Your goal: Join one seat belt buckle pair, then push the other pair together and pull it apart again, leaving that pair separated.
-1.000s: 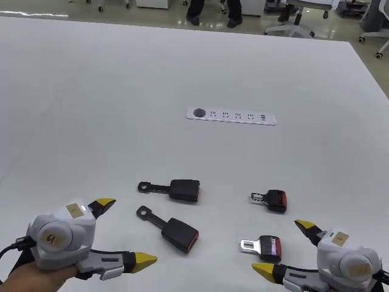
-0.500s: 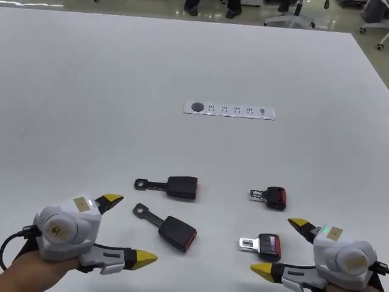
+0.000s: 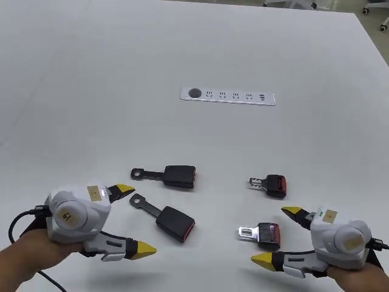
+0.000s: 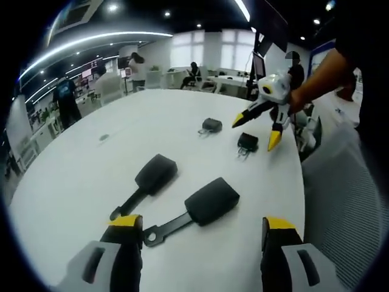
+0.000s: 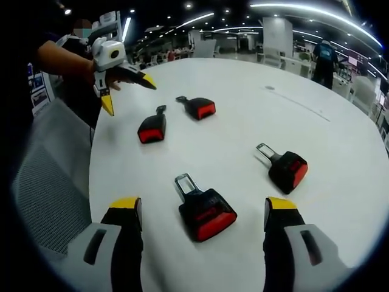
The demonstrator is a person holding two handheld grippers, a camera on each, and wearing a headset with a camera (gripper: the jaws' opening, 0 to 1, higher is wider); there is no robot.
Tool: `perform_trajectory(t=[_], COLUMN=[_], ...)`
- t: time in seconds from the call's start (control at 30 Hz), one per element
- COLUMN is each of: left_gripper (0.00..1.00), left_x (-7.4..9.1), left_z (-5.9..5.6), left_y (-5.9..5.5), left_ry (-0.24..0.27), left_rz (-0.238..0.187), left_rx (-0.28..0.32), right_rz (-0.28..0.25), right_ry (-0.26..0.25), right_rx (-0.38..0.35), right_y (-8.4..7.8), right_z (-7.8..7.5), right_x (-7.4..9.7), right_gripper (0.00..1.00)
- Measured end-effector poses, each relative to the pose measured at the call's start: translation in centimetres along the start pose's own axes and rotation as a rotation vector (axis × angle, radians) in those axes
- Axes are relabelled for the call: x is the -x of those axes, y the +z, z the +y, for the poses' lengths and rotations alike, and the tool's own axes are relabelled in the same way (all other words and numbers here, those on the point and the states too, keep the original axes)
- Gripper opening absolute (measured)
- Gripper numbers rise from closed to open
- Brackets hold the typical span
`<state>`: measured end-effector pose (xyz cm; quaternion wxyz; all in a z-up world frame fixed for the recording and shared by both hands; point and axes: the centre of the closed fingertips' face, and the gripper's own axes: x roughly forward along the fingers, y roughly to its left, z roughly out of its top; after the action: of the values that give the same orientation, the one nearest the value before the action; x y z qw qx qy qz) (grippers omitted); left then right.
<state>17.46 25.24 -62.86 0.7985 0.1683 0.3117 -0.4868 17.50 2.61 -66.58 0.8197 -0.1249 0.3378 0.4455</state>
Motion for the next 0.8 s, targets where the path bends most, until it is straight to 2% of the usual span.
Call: perform_trajectory(t=[0.2, 0.27, 0.37, 0.5, 0.6, 0.73, 0.8], left_gripper=[0.77, 0.76, 0.73, 0.7, 0.68, 0.63, 0.62], left_x=[-1.1, -1.6, -2.3, -3.2, -4.0, -5.1, -5.5], left_z=[-0.3, -0.5, -0.6, -0.5, -0.4, -0.5, -0.5], left_y=[0.5, 0.6, 0.8, 0.8, 0.3, -0.2, -0.8], left_ry=[-0.043, -0.064, -0.08, -0.112, -0.14, -0.173, -0.193], left_rz=[0.022, 0.036, 0.048, 0.065, 0.088, 0.092, 0.116], left_rx=[-0.049, -0.072, -0.119, -0.146, -0.185, -0.204, -0.225], right_rz=[0.014, 0.03, 0.041, 0.049, 0.065, 0.088, 0.094], right_ry=[0.051, 0.068, 0.098, 0.117, 0.13, 0.148, 0.156], right_rx=[0.013, 0.022, 0.039, 0.074, 0.08, 0.099, 0.095], right_y=[-0.2, -0.8, -1.0, -1.3, -1.6, -2.0, -2.3], right_z=[-0.2, -0.5, -0.4, -0.6, -0.9, -0.8, -0.8], right_x=[-0.2, -0.4, -0.4, -0.5, -0.6, -0.7, -0.6], right_gripper=[0.8, 0.79, 0.73, 0.66, 0.65, 0.65, 0.65])
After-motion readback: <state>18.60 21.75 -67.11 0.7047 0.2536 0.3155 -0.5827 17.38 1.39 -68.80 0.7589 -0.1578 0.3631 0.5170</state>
